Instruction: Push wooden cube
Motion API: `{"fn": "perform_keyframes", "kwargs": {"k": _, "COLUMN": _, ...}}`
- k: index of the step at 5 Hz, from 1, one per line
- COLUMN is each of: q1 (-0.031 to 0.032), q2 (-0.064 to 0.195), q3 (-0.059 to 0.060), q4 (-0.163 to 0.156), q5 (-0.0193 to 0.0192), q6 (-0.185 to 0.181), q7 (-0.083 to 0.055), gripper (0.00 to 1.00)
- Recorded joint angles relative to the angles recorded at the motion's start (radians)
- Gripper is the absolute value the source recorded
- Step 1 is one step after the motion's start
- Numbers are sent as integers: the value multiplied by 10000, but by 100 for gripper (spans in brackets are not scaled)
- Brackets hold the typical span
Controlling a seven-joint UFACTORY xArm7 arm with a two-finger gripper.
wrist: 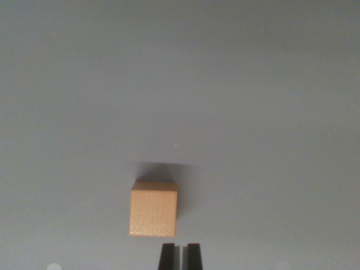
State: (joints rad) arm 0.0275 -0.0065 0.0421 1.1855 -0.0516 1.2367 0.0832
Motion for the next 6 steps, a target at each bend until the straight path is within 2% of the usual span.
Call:
{"fn": "perform_keyframes", "kwargs": {"k": 1, "q1": 0, "q2": 0, "q3": 0, "q4": 0, "q5": 0, "q6": 0, "q7": 0, "gripper": 0}}
{"fn": "perform_keyframes", "kwargs": {"k": 2, "q1": 18, "q2": -11, "q3": 27, "q4": -464, "q5": -35, "q6": -444, "q7": 98, "gripper": 0}}
{"fn": "perform_keyframes", "kwargs": {"k": 3, "q1": 18, "q2": -11, "q3": 27, "q4": -464, "q5": -35, "q6": -444, "q7": 98, "gripper": 0}}
{"fn": "perform_keyframes", "kwargs": {"k": 4, "q1": 35, "q2": -22, "q3": 54, "q4": -934, "q5": -71, "q6": -894, "q7": 197, "gripper": 0}}
{"fn": "perform_keyframes", "kwargs": {"k": 5, "q1": 35, "q2": -22, "q3": 54, "q4": -934, "q5": -71, "q6": -894, "q7": 197, "gripper": 0}}
{"fn": "perform_keyframes", "kwargs": {"k": 6, "q1": 54, "q2": -33, "q3": 82, "q4": -1408, "q5": -107, "q6": -1349, "q7": 297, "gripper": 0}}
